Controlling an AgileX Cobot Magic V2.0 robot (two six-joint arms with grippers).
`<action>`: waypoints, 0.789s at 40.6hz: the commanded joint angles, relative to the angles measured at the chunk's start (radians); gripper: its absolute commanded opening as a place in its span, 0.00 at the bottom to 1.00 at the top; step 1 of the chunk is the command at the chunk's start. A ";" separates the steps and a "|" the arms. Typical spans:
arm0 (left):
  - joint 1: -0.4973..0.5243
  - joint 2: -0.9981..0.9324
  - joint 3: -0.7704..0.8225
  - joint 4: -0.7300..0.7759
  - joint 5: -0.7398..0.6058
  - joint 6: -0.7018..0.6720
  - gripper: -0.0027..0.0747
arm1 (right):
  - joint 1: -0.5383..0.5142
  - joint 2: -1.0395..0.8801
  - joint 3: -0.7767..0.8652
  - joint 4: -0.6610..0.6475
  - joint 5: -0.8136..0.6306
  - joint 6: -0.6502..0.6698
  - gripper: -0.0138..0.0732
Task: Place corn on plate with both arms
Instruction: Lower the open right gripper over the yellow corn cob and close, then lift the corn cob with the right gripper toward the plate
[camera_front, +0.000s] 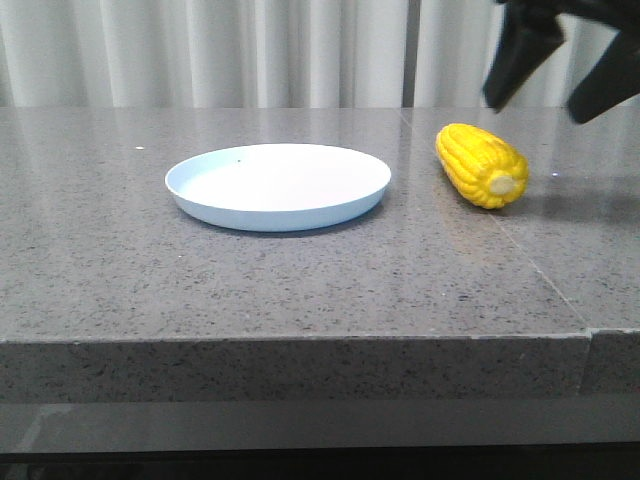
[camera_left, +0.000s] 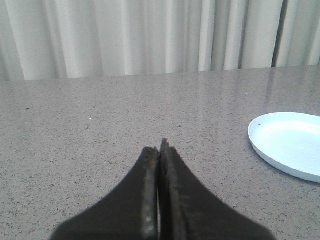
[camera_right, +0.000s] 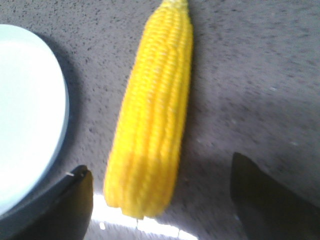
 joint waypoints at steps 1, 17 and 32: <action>0.001 0.012 -0.026 0.004 -0.086 -0.007 0.01 | -0.001 0.043 -0.085 0.037 -0.041 -0.003 0.84; 0.001 0.012 -0.026 0.004 -0.086 -0.007 0.01 | -0.001 0.210 -0.206 0.064 0.010 -0.003 0.75; 0.001 0.012 -0.026 0.004 -0.086 -0.007 0.01 | -0.001 0.199 -0.206 0.092 0.023 -0.003 0.25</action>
